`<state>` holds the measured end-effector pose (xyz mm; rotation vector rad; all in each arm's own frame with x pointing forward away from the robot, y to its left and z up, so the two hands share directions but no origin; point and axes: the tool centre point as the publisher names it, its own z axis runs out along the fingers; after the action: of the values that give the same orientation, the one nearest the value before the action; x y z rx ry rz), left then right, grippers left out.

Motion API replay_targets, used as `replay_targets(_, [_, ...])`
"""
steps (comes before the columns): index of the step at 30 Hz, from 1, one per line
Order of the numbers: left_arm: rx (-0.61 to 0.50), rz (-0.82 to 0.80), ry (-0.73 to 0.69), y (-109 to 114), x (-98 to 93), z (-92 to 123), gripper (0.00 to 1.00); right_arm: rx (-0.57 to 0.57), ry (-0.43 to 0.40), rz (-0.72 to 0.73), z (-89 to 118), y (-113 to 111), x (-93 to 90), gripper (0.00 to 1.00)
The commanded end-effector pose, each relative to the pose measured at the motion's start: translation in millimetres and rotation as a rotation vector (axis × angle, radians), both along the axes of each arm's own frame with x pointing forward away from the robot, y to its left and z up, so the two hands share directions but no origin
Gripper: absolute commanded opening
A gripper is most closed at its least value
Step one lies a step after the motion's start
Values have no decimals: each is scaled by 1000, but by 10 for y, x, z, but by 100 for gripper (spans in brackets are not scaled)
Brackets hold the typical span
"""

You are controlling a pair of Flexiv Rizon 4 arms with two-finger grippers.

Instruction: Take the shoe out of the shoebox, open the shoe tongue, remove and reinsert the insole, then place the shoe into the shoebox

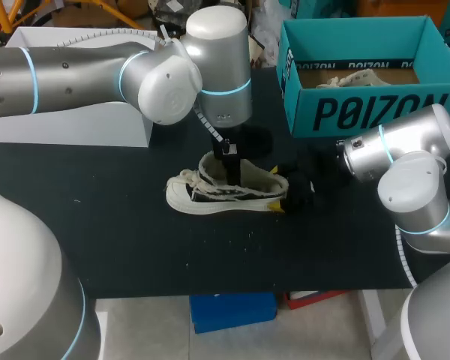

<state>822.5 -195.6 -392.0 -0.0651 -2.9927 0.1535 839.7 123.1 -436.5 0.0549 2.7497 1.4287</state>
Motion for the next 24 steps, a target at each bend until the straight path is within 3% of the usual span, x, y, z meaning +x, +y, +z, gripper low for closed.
replay_targets(1, [1,-7,4,-25,-25,7,0,-1,1,-1,-34,-6,9,0])
replay_targets(13, [2,9,57,-76,-20,-173,0,-1,1,-1,-34,-6,9,0])
replay_targets(24, [-25,0,94,-148,-156,-253,0,-1,1,-1,-34,-6,9,0])
